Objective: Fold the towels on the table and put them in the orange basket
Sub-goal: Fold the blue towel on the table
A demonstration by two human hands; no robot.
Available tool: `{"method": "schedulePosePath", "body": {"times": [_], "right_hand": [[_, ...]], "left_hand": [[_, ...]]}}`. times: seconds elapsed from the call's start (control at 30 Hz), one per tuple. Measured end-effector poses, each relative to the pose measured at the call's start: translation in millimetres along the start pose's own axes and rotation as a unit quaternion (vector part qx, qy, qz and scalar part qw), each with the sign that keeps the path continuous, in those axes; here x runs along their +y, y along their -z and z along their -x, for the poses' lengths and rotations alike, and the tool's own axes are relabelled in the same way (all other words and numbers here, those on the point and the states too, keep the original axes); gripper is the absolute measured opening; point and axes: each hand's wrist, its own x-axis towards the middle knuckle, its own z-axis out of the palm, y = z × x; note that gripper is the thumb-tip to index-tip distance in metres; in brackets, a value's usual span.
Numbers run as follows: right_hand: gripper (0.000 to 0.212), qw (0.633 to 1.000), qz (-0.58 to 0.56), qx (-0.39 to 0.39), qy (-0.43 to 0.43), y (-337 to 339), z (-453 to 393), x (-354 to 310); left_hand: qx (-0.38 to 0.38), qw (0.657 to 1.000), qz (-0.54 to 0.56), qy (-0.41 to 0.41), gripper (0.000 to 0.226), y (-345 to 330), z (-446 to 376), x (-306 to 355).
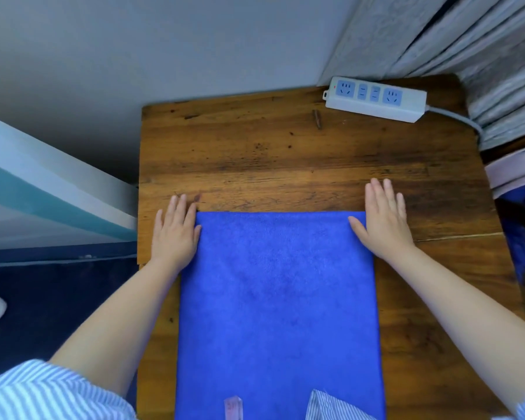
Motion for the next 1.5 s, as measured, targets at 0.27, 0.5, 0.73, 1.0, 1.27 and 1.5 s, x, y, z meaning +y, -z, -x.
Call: {"method": "schedulePosePath", "body": {"times": [0.27, 0.5, 0.73, 1.0, 1.27, 1.5], "right_hand": [[0.043, 0.998, 0.027, -0.028, 0.051, 11, -11, -23], [0.024, 0.997, 0.004, -0.028, 0.075, 33, 15, -21], [0.017, 0.991, -0.017, 0.012, 0.133, 48, 94, -12], [0.016, 0.991, 0.011, 0.045, 0.128, 23, 196, -10], [0.013, 0.985, 0.017, 0.077, 0.155, -13, 272, -5], [0.027, 0.976, 0.029, 0.103, 0.191, -32, 303, -8]], "left_hand": [[-0.018, 0.998, -0.052, -0.038, 0.038, 30, -18, 20], [0.006, 0.996, -0.078, -0.044, 0.03, 54, 15, 12], [0.029, 0.992, -0.06, -0.107, 0.019, 62, 92, -10], [0.041, 0.974, -0.108, -0.197, 0.027, 41, 184, -31], [0.009, 0.957, -0.14, -0.252, 0.029, 11, 248, -34], [0.074, 0.939, -0.089, -0.324, 0.018, 7, 282, -33]]}}
